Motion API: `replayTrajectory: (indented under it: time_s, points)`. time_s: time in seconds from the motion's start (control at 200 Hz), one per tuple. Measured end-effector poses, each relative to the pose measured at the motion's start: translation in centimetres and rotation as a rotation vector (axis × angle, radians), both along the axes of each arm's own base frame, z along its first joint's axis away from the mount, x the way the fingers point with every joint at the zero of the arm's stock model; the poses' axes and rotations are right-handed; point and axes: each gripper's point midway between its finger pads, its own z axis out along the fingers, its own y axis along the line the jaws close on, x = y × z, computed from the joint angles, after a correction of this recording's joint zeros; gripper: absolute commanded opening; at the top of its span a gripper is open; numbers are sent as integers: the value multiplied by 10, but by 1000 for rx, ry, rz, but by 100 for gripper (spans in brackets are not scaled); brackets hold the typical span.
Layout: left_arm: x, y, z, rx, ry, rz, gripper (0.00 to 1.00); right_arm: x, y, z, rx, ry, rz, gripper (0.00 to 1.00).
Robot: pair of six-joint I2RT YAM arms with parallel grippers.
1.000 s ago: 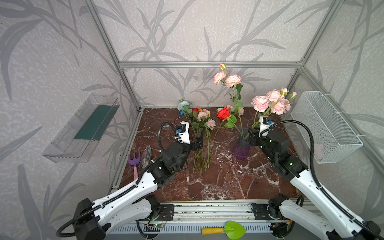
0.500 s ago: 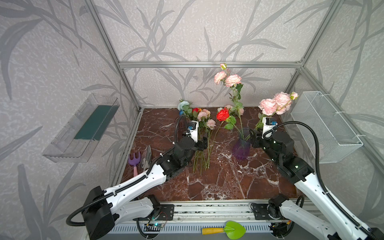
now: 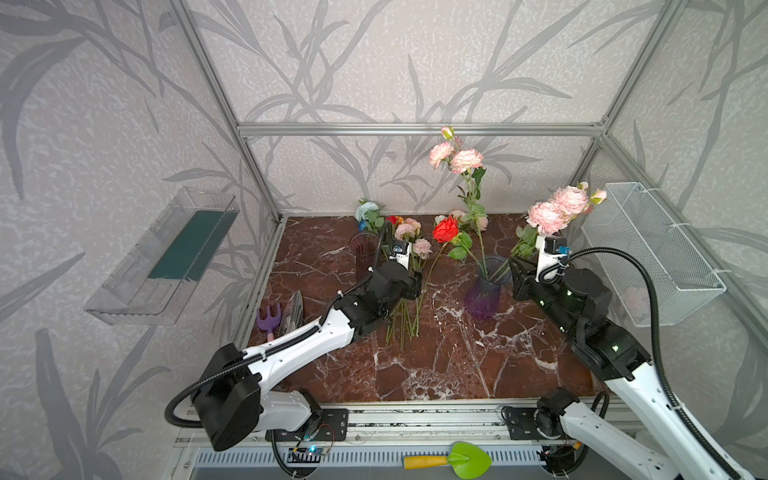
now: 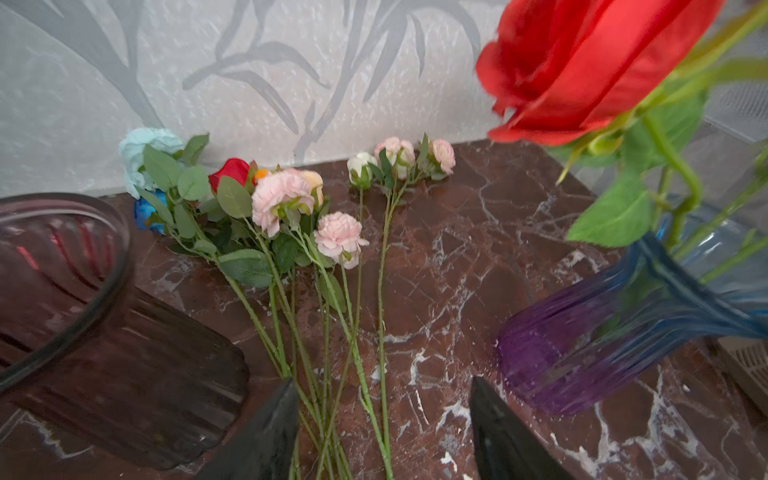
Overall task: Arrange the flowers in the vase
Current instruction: 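Reach the left gripper down into the flower pile stems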
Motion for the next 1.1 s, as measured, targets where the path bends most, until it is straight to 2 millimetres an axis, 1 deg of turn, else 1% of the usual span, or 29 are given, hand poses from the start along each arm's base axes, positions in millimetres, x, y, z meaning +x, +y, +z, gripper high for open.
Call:
replayTrajectory:
  time_s: [0.085,0.205,0.27,0.33,0.385,0.49,0.68,0.815,0.915,1.02,1.105]
  points:
    - [9,-4,-21,32,76,-6,53,-4,1,4,10,-10,15,11]
    - [25,-11,-52,105,191,-16,41,-10,2,8,21,-22,35,12]
    - [33,-14,-68,154,247,-14,40,-11,3,9,25,-26,43,12]
    - [37,-15,-84,205,300,-14,39,-12,2,9,27,-28,46,11]
    - [36,-14,-99,247,343,-15,38,-13,3,7,25,-25,49,12]
    - [29,-12,-123,336,416,-26,38,-13,3,5,25,-23,52,13]
    - [30,-8,-148,487,471,-59,41,-13,6,2,27,-21,63,15]
    - [28,-5,-164,552,511,-105,42,-12,7,0,27,-20,68,15]
    - [28,-3,-170,578,533,-129,38,-12,7,-1,28,-18,70,15]
    - [31,-2,-175,603,536,-146,31,-12,9,-2,30,-17,74,15]
    - [34,-1,-179,618,540,-154,29,-12,9,-2,31,-18,76,15]
